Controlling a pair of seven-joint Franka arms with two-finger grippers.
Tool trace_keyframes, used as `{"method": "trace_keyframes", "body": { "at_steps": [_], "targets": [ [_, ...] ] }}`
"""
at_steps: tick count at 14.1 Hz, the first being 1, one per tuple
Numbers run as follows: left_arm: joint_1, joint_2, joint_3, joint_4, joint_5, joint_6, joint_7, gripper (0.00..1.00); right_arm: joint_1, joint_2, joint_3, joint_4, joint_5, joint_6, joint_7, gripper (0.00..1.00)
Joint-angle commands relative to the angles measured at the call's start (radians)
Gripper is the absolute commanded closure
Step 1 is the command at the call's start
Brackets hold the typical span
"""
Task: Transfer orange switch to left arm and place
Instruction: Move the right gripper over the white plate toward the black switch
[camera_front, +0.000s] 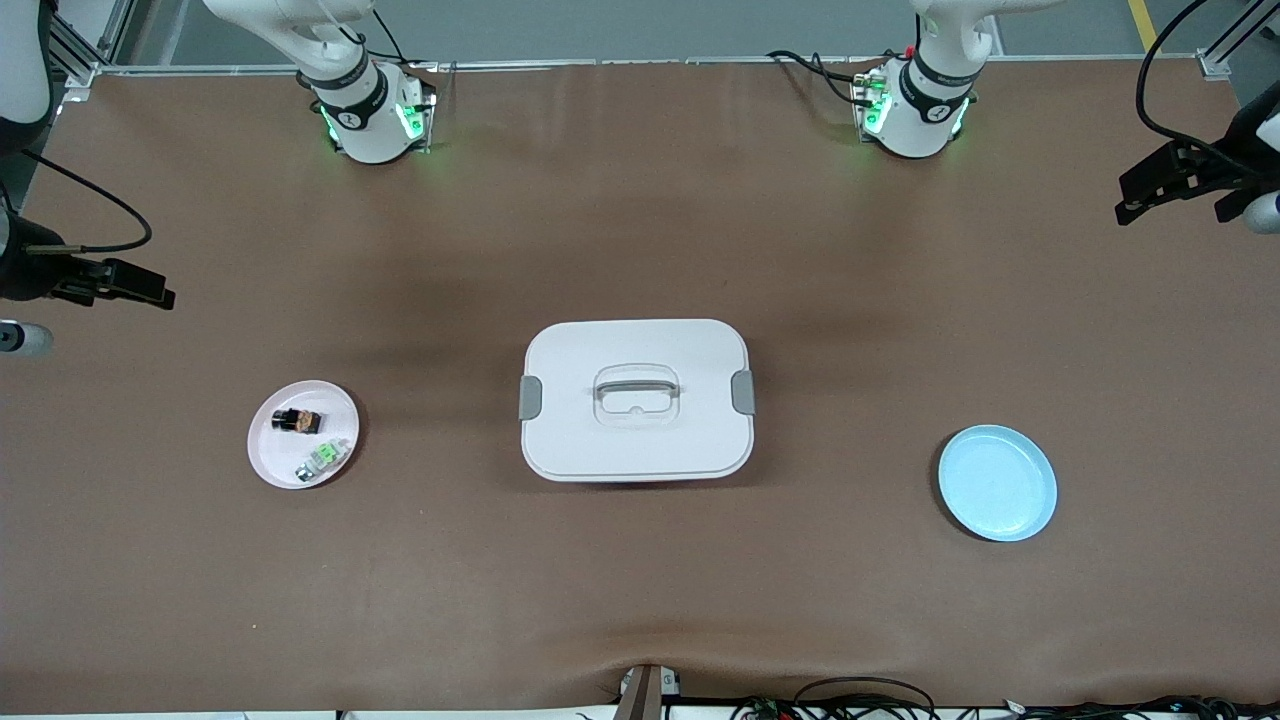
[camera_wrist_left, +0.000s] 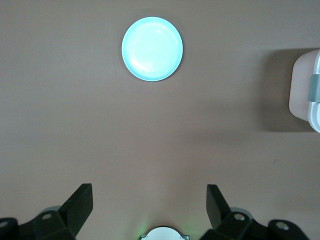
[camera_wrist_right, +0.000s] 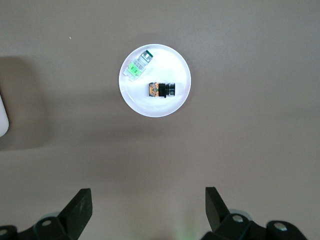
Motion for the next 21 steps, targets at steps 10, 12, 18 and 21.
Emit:
{"method": "trace_keyframes", "body": {
  "at_steps": [10, 12, 18, 21],
  "targets": [
    [-0.004, -0.017, -0.011, -0.001, 0.019, -0.055, 0.014, 0.00, -0.076, -0.061, 0.006, -0.319, 0.040, 0.269, -0.003, 0.00],
    [-0.004, -0.017, -0.012, -0.001, 0.019, -0.055, 0.017, 0.00, -0.071, -0.061, 0.008, -0.395, 0.040, 0.396, -0.006, 0.00],
    [-0.004, -0.017, -0.019, 0.004, 0.016, -0.055, 0.017, 0.00, -0.063, -0.026, 0.010, -0.496, 0.040, 0.601, -0.006, 0.00],
    [-0.004, -0.019, -0.019, 0.004, 0.016, -0.056, 0.011, 0.00, -0.063, 0.018, 0.010, -0.496, 0.040, 0.642, -0.006, 0.00]
  ]
}}
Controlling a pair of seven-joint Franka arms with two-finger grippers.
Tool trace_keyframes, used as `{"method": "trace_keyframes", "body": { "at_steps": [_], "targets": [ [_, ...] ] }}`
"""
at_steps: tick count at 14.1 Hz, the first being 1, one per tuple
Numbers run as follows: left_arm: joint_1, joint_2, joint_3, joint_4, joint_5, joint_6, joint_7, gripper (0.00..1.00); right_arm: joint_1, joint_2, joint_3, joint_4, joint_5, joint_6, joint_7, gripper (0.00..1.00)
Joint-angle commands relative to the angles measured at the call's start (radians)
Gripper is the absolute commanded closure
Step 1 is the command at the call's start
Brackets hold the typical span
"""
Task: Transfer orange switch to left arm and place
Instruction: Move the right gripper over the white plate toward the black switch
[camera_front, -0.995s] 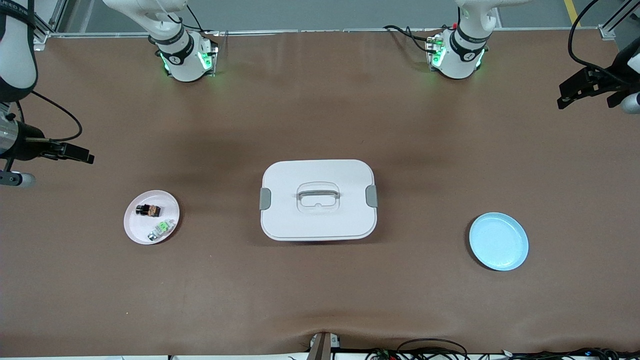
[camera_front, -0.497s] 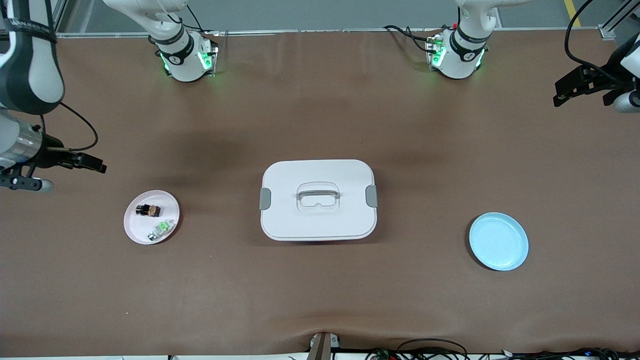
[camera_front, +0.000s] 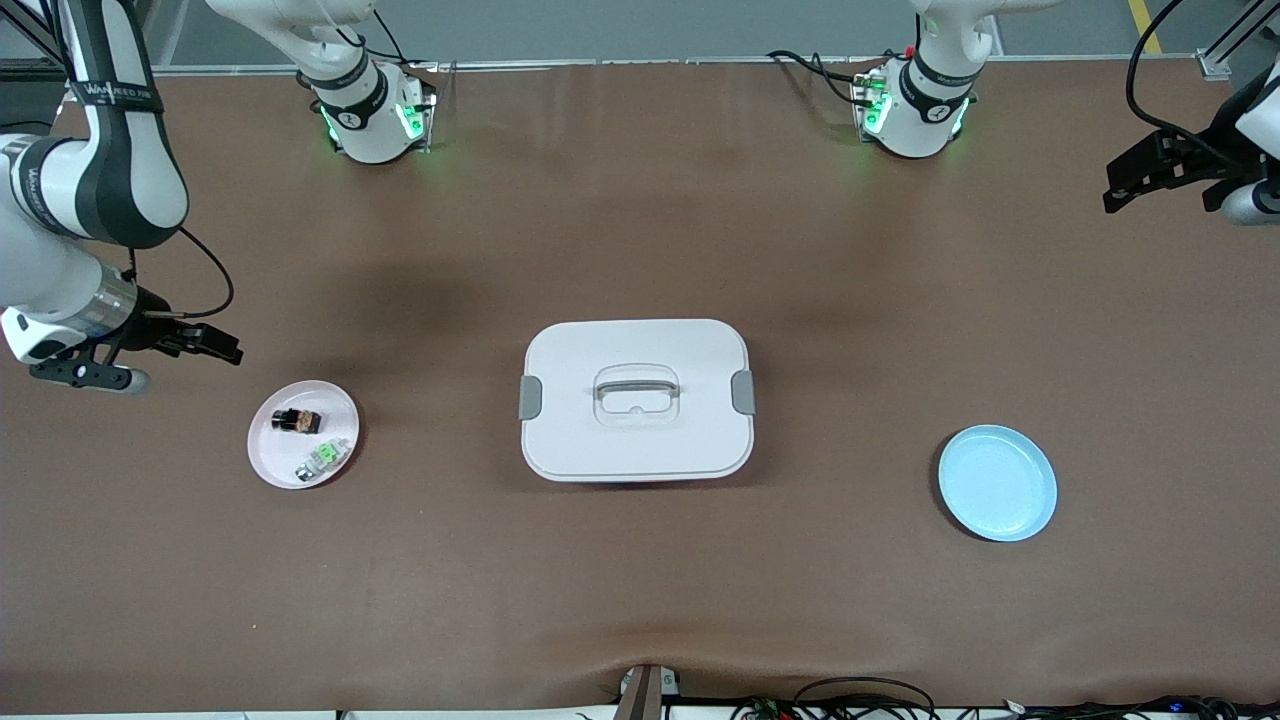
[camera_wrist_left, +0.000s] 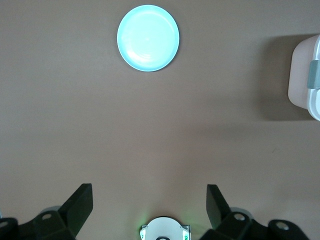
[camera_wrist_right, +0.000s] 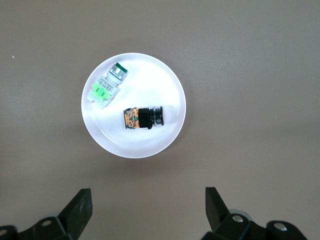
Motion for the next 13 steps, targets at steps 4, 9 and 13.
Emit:
{"method": "trace_keyframes", "body": {
  "at_steps": [4, 9, 13],
  "targets": [
    [0.000, -0.011, -0.007, 0.003, 0.011, -0.012, 0.008, 0.00, 0.019, 0.094, 0.005, -0.006, 0.017, 0.105, -0.006, 0.00],
    [0.001, -0.011, -0.007, 0.003, 0.010, -0.014, 0.008, 0.00, 0.020, 0.196, 0.007, 0.003, 0.019, 0.203, -0.006, 0.00],
    [0.001, -0.013, -0.006, 0.003, 0.010, -0.014, 0.008, 0.00, 0.022, 0.259, 0.008, 0.014, 0.020, 0.254, -0.006, 0.00]
  ]
}}
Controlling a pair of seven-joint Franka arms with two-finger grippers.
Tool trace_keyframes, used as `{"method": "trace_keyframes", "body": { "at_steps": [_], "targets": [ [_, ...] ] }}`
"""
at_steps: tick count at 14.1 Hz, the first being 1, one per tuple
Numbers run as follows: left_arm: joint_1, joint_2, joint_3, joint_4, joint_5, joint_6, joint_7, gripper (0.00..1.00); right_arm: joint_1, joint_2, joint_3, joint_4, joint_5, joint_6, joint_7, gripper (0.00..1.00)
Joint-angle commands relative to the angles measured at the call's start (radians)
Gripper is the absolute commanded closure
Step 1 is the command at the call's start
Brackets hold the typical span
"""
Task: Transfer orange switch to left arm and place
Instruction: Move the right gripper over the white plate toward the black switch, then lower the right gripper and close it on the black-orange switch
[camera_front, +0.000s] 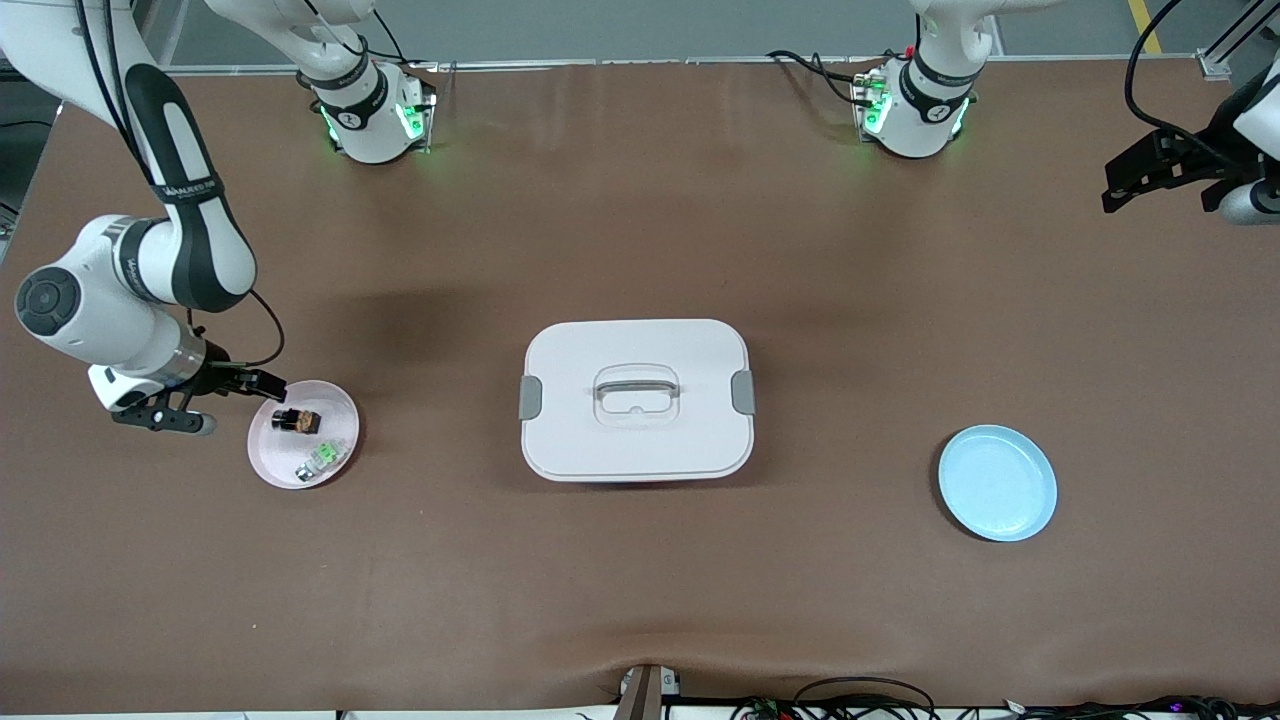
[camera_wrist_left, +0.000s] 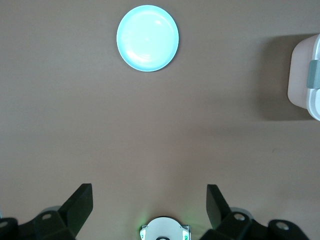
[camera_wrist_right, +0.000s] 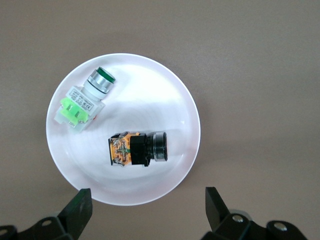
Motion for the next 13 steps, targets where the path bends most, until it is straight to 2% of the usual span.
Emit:
{"method": "trace_keyframes", "body": {
  "at_steps": [1, 5, 13],
  "targets": [
    [0.002, -0.012, -0.004, 0.003, 0.010, -0.014, 0.008, 0.00, 0.003, 0.043, 0.002, 0.023, 0.020, 0.013, -0.006, 0.00],
    [0.003, -0.012, -0.004, 0.003, 0.010, -0.014, 0.008, 0.00, 0.003, 0.095, 0.016, 0.035, 0.054, 0.043, -0.006, 0.00],
    [0.005, -0.009, -0.004, 0.000, 0.010, -0.012, 0.008, 0.00, 0.001, 0.167, 0.037, 0.101, 0.057, 0.043, -0.006, 0.00]
  ]
}}
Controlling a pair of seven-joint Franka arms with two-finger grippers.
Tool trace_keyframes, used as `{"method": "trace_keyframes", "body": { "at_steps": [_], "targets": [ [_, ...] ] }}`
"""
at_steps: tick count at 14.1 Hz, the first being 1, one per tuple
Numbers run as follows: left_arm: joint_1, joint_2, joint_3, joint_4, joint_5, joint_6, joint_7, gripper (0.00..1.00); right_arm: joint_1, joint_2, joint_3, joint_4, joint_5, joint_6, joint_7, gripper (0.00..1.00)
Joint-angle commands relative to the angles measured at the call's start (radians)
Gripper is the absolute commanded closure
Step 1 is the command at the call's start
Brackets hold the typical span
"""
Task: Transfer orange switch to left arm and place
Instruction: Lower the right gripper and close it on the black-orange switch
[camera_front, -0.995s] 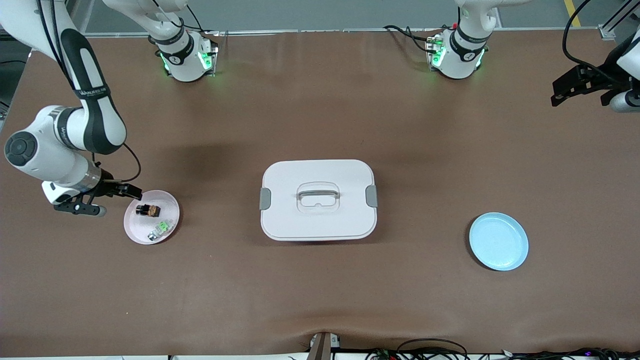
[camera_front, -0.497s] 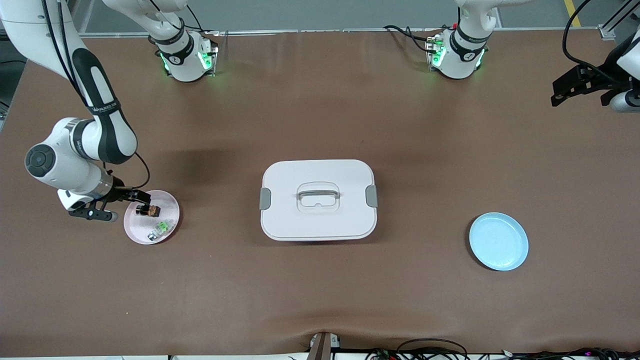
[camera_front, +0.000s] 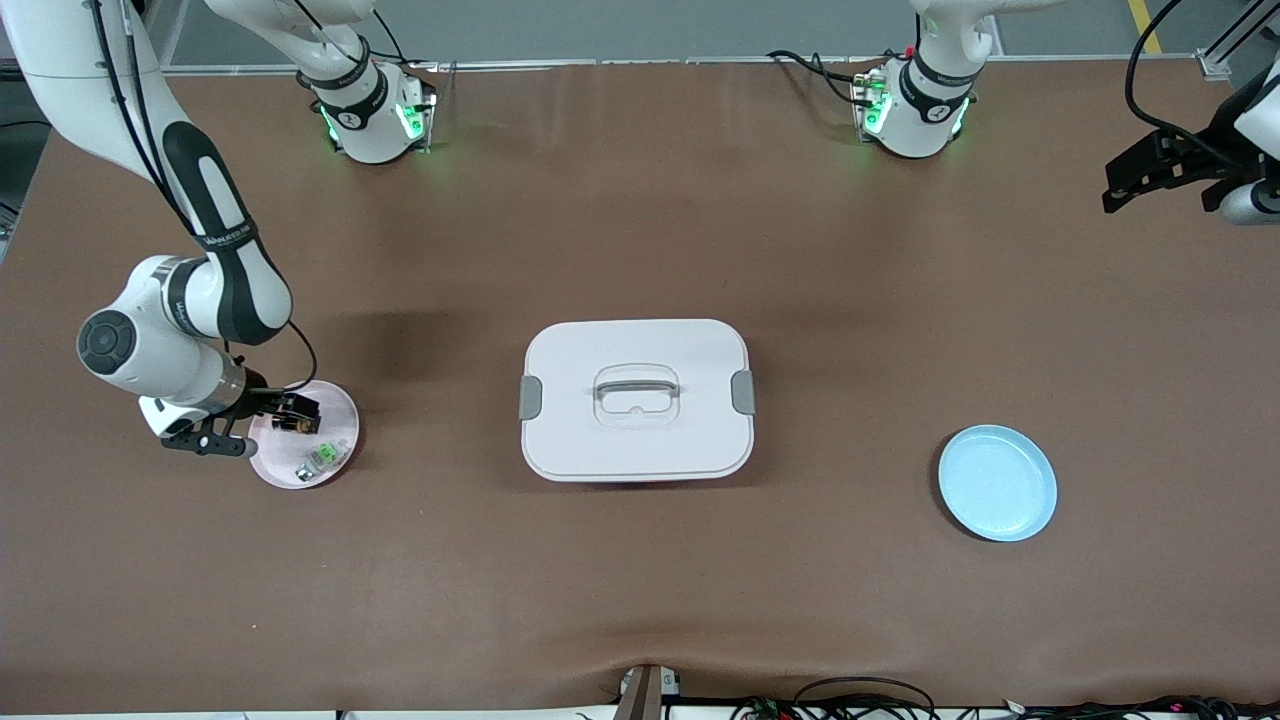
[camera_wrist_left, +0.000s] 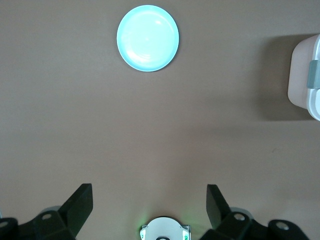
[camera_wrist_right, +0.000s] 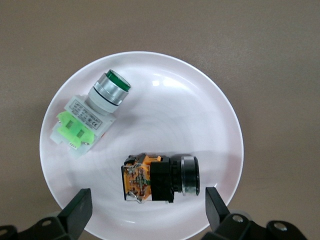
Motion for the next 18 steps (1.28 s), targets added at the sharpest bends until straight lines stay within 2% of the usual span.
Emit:
{"method": "trace_keyframes", "body": {
  "at_steps": [1, 18],
  "targets": [
    [0.004, -0.009, -0.004, 0.000, 0.010, -0.011, 0.008, 0.00, -0.004, 0.027, 0.003, 0.030, 0.021, -0.003, -0.007, 0.00],
    [0.001, 0.000, -0.004, 0.000, 0.007, -0.004, 0.005, 0.00, -0.015, 0.090, 0.002, 0.034, 0.021, 0.077, -0.040, 0.00]
  ]
}}
